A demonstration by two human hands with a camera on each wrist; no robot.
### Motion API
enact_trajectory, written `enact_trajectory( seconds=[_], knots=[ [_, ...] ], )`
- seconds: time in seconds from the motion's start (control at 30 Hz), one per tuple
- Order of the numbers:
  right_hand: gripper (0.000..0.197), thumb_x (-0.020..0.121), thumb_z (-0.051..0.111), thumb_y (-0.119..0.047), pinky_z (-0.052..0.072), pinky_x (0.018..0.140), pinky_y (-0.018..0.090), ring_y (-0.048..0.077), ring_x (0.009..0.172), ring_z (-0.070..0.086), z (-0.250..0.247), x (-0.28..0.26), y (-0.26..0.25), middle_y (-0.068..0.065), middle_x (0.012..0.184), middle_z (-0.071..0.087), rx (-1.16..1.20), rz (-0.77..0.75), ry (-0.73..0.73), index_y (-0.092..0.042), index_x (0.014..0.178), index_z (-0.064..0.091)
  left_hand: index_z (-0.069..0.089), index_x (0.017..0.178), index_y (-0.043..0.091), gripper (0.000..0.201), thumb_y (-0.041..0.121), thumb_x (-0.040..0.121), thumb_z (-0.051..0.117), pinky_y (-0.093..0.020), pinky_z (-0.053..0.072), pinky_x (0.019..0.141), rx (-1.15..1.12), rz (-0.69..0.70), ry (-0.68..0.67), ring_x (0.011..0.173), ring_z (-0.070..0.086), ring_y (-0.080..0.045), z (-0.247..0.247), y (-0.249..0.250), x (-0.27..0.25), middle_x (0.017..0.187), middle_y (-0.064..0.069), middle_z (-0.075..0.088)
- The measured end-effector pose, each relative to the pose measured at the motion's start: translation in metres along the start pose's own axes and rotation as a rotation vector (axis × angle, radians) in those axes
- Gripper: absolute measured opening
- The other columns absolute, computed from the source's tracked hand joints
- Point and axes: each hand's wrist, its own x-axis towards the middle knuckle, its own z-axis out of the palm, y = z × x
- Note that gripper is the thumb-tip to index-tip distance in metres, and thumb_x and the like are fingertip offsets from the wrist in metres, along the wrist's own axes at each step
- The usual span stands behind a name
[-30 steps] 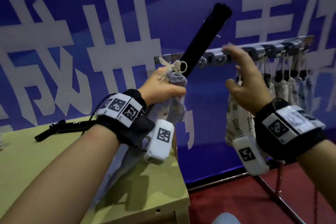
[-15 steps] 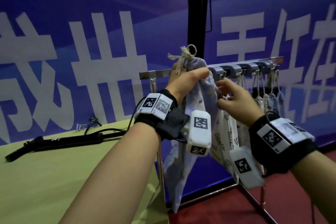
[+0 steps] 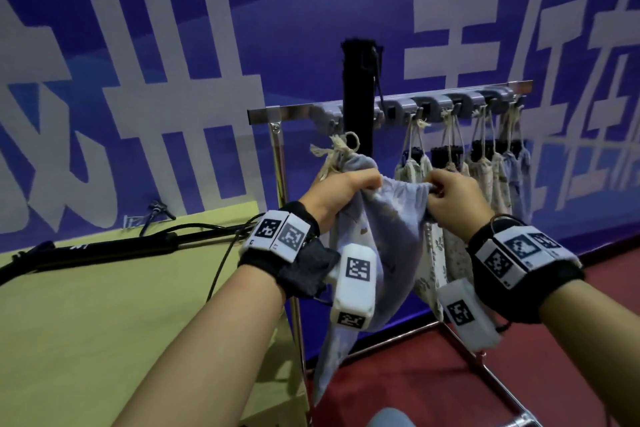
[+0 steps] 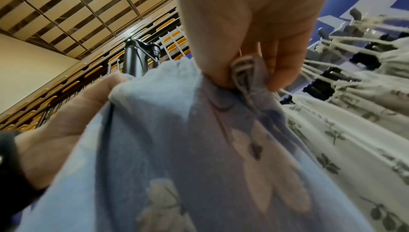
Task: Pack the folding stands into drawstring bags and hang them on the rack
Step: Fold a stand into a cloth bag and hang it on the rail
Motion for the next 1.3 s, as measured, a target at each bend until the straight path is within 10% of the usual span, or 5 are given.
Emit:
enact_trajectory(
  seconds=[0.43, 0.6, 0.9, 1.1, 1.3],
  knots=[
    [0.033, 0.088, 0.041, -0.005, 0.030, 0.030, 0.017, 0.017, 0.039, 0.045, 0.054, -0.007, -0.005, 0.008, 0.051, 0.044, 0.174, 0.325, -0.158, -0.013, 0.057, 0.048, 0.056, 0.042, 0.018, 0.049, -0.010, 0.082, 0.049, -0.012, 0.042, 0.053, -0.100, -0.285, -0.107, 0.051, 0.052, 0.002, -0.023, -0.084, -0.019, 0.053, 0.011, 0.055],
    [0.026, 0.089, 0.046, 0.002, 0.038, 0.066, 0.034, 0.032, 0.081, 0.060, 0.059, -0.016, -0.003, 0.020, 0.079, 0.057, 0.209, 0.406, -0.197, -0.010, 0.066, 0.040, 0.049, 0.030, 0.015, 0.055, -0.012, 0.078, 0.046, -0.013, 0.037, 0.049, -0.072, -0.313, -0.107, 0.046, 0.046, -0.002, -0.024, -0.086, -0.019, 0.042, 0.012, 0.048],
    [0.023, 0.090, 0.048, -0.020, 0.031, 0.049, 0.026, 0.016, 0.053, 0.041, 0.065, -0.036, -0.021, 0.004, 0.061, 0.048, 0.152, 0.286, -0.627, -0.013, 0.069, 0.055, 0.040, 0.030, 0.016, 0.016, 0.000, 0.034, 0.041, -0.021, 0.025, 0.050, -0.041, -0.423, -0.011, 0.054, 0.038, -0.019, -0.031, -0.086, -0.022, 0.051, -0.004, 0.039],
    [0.017, 0.081, 0.066, -0.029, 0.050, 0.089, 0.052, 0.031, 0.093, 0.066, 0.077, -0.047, -0.020, 0.016, 0.096, 0.070, 0.068, 0.139, -0.832, -0.014, 0.090, 0.067, 0.041, 0.034, 0.016, 0.049, -0.012, 0.074, 0.035, -0.014, 0.027, 0.038, -0.034, -0.493, 0.078, 0.040, 0.043, -0.007, -0.037, -0.090, -0.020, 0.037, 0.008, 0.042],
    [0.050, 0.081, 0.060, -0.051, 0.050, 0.075, 0.043, 0.024, 0.079, 0.062, 0.085, -0.049, -0.021, 0.020, 0.096, 0.069, 0.053, 0.157, -0.796, -0.005, 0.099, 0.063, 0.046, 0.044, 0.012, 0.049, -0.012, 0.085, 0.035, -0.015, 0.033, 0.042, -0.194, -0.531, 0.170, 0.051, 0.042, -0.009, -0.034, -0.089, -0.023, 0.036, 0.007, 0.044]
  ],
)
